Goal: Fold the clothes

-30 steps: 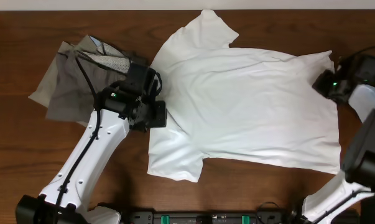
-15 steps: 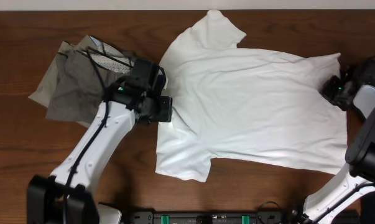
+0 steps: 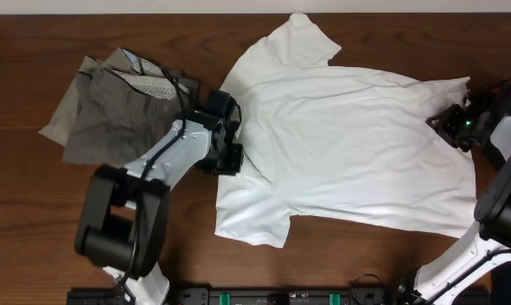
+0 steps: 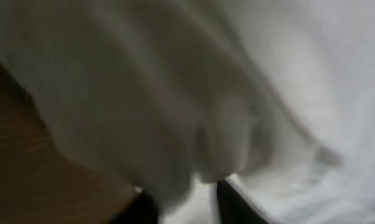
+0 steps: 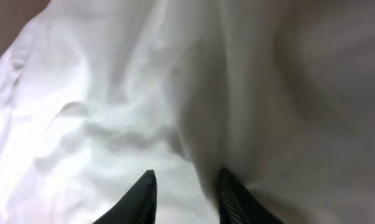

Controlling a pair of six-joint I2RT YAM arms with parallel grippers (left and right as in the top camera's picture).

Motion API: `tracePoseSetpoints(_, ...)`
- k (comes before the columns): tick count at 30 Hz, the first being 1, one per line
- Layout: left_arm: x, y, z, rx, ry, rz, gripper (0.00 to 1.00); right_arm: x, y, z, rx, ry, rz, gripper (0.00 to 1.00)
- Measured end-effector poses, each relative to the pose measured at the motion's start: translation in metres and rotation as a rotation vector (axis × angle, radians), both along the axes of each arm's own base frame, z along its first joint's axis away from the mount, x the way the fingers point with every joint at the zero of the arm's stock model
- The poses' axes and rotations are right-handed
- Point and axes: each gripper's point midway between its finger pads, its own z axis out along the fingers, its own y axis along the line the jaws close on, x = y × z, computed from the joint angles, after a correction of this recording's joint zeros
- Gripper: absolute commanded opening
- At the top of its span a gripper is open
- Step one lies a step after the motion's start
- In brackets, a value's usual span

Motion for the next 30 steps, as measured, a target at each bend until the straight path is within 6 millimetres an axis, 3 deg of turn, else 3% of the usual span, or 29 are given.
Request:
tracePoseSetpoints(8,-0.039,0.030,-0.007,0.154,0.168,0.029,0.08,-0.002,0.013,0.047,0.007,-0.064,0.029,0.29)
tracePoseSetpoints(15,-0.040,0.047,-0.006,0.253,0.164,0.068,0.60,-0.006,0.057,0.042,0.007,-0.002,0.136,0.30)
tracePoseSetpoints(18,-0.045,0.051,-0.003,0.273,0.179,0.086,0.61,-0.008,0.072,0.037,-0.025,0.032,0.178,0.27)
tracePoseSetpoints(21,-0.040,0.050,0.009,0.265,0.146,0.089,0.59,-0.012,0.081,0.033,-0.046,0.064,0.201,0.21)
tracePoseSetpoints(24,-0.006,0.037,0.034,0.196,-0.014,0.111,0.13,-0.019,0.087,0.029,-0.049,0.111,0.206,0.18)
tracePoseSetpoints(25,0.008,0.031,0.044,0.162,-0.082,0.109,0.06,-0.024,0.089,0.027,-0.045,0.131,0.205,0.18)
tracePoseSetpoints(28,0.048,0.011,0.072,0.054,-0.275,0.075,0.06,-0.038,0.092,0.023,-0.038,0.206,0.193,0.20)
tracePoseSetpoints(30,0.068,-0.002,0.080,-0.002,-0.362,0.032,0.06,-0.049,0.092,0.020,-0.032,0.259,0.183,0.20)
